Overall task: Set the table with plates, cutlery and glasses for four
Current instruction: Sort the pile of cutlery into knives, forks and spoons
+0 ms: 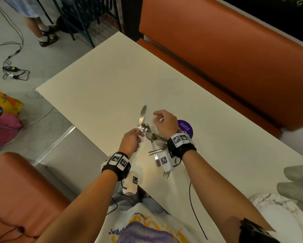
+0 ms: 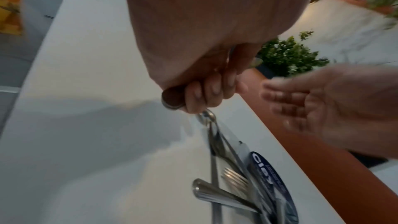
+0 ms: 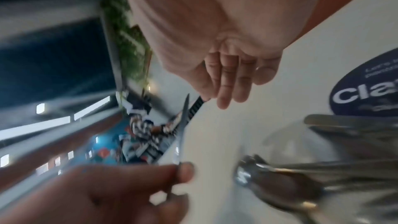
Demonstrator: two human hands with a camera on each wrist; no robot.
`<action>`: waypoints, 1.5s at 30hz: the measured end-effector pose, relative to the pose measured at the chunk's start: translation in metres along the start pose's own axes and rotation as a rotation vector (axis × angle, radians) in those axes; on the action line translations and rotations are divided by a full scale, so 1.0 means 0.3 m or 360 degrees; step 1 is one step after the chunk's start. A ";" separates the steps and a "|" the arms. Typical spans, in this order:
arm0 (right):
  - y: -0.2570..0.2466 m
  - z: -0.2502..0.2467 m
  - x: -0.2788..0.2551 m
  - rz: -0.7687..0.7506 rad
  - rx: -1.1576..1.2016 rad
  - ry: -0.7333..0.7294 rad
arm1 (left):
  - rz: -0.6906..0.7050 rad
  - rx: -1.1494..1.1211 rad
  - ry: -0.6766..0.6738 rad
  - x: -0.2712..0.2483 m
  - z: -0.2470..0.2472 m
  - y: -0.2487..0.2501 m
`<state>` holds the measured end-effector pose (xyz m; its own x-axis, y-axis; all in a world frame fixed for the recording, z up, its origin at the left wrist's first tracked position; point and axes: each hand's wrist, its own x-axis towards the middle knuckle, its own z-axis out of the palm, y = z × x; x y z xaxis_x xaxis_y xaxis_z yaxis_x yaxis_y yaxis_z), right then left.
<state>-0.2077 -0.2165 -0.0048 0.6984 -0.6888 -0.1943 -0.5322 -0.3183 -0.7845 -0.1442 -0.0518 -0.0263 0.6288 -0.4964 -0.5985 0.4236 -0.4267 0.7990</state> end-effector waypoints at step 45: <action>0.168 0.316 -0.039 0.0089 -0.0804 -0.0322 | -0.0247 -0.0170 0.0102 0.103 -0.114 -0.058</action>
<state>-0.1974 -0.1628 -0.0978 0.7142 -0.5903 -0.3762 -0.6999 -0.5925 -0.3990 -0.1099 -0.0337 -0.0568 0.5892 -0.3802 -0.7129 0.5835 -0.4101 0.7010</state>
